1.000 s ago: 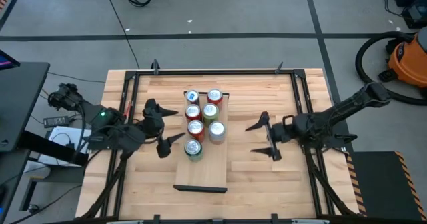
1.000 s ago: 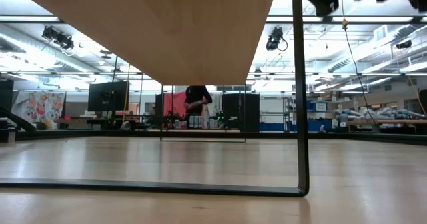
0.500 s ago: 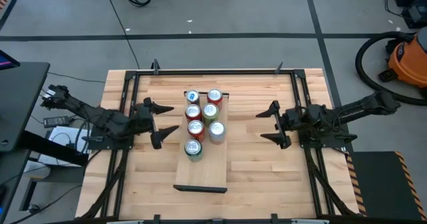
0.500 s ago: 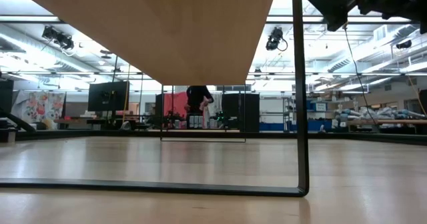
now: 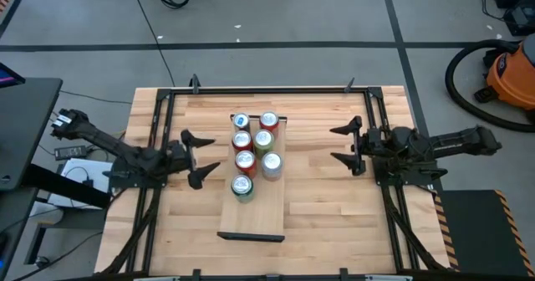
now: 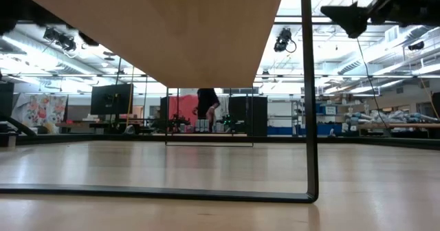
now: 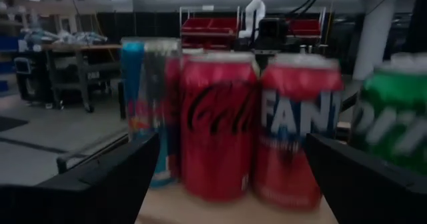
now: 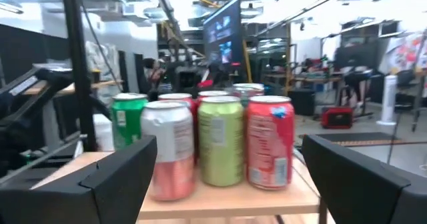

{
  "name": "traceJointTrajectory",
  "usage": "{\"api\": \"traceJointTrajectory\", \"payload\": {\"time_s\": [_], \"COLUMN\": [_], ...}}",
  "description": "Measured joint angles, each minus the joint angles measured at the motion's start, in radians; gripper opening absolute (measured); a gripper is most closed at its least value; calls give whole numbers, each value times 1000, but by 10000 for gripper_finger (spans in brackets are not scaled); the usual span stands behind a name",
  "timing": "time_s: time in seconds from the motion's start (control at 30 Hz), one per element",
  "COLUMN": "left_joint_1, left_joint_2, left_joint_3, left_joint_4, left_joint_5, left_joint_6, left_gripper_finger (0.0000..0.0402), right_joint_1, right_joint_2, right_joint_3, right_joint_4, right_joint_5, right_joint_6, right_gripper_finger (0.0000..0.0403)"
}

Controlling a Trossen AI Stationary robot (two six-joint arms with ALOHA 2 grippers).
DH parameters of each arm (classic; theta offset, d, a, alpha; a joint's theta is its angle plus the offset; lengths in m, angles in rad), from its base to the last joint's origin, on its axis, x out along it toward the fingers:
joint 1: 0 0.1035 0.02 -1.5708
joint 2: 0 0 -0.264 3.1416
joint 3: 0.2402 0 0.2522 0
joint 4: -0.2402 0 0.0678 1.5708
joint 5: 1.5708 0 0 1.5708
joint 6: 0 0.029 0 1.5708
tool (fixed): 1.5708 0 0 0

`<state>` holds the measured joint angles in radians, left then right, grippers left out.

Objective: Place canned beverage on shelf
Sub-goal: Return to Home Position

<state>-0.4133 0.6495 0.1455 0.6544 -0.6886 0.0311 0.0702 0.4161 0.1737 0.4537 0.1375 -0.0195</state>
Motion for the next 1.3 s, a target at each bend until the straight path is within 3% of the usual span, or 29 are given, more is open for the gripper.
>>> {"api": "traceJointTrajectory", "payload": {"time_s": [0.13, 0.33, 0.43, 0.53, 0.7, 0.93, 1.3], "left_joint_1": [0, -26, -66, -108, -136, -127, -127], "left_joint_2": [-5, -15, -63, -128, -220, -232, -231], "left_joint_3": [-126, -138, -138, -138, -138, -138, -138], "left_joint_4": [160, 106, 108, 102, 112, 159, 156], "left_joint_5": [4, 3, 1, -31, 20, 38, 38], "left_joint_6": [36, 84, 132, 191, 238, 146, 137], "left_gripper_finger": [387, 386, 386, 386, 386, 386, 386], "right_joint_1": [-46, -100, -109, -110, -117, -118, -118], "right_joint_2": [-37, -125, -198, -287, -393, -410, -409], "right_joint_3": [-78, -154, -158, -157, -158, -158, -158], "right_joint_4": [103, 159, 149, 76, -127, -118, -116], "right_joint_5": [19, 85, 25, -44, 13, 90, 95], "right_joint_6": [24, 56, 96, 110, 202, 260, 249], "right_gripper_finger": [379, 369, 366, 363, 356, 353, 354]}}
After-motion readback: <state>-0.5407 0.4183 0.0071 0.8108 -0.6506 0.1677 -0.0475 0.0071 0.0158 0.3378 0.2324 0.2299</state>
